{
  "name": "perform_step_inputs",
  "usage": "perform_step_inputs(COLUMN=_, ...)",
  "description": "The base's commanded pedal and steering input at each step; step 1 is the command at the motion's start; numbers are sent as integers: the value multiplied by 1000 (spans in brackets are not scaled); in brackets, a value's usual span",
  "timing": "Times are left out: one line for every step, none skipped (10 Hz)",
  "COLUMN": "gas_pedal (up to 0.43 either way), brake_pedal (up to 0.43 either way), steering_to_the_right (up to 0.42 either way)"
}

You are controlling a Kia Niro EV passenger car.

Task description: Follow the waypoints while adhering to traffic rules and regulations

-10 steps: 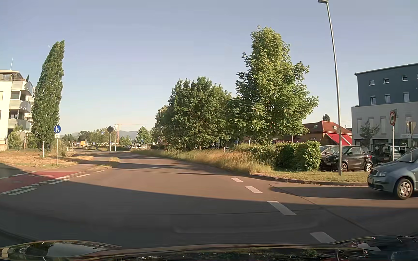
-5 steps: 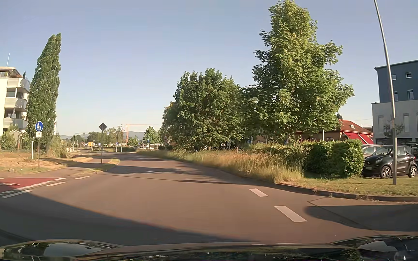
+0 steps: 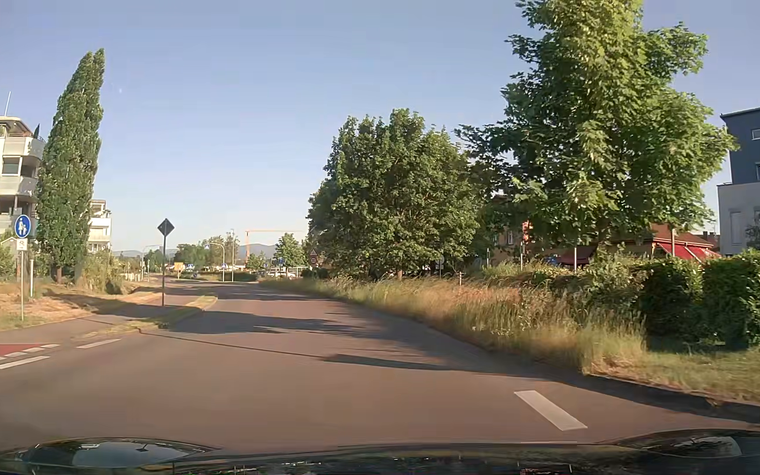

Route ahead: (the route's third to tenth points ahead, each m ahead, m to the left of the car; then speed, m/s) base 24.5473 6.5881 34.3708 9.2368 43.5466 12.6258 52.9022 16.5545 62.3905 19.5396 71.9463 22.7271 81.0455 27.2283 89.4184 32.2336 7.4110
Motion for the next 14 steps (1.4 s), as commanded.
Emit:
perform_step_inputs(gas_pedal=98, brake_pedal=0, steering_to_the_right=-41)
perform_step_inputs(gas_pedal=98, brake_pedal=0, steering_to_the_right=-44)
perform_step_inputs(gas_pedal=98, brake_pedal=0, steering_to_the_right=-44)
perform_step_inputs(gas_pedal=98, brake_pedal=0, steering_to_the_right=-44)
perform_step_inputs(gas_pedal=98, brake_pedal=0, steering_to_the_right=-44)
perform_step_inputs(gas_pedal=98, brake_pedal=0, steering_to_the_right=-47)
perform_step_inputs(gas_pedal=87, brake_pedal=0, steering_to_the_right=-48)
perform_step_inputs(gas_pedal=87, brake_pedal=0, steering_to_the_right=-48)
perform_step_inputs(gas_pedal=87, brake_pedal=0, steering_to_the_right=-48)
perform_step_inputs(gas_pedal=87, brake_pedal=0, steering_to_the_right=-48)
perform_step_inputs(gas_pedal=87, brake_pedal=0, steering_to_the_right=-48)
perform_step_inputs(gas_pedal=87, brake_pedal=0, steering_to_the_right=-48)
perform_step_inputs(gas_pedal=87, brake_pedal=0, steering_to_the_right=-48)
perform_step_inputs(gas_pedal=87, brake_pedal=0, steering_to_the_right=-47)
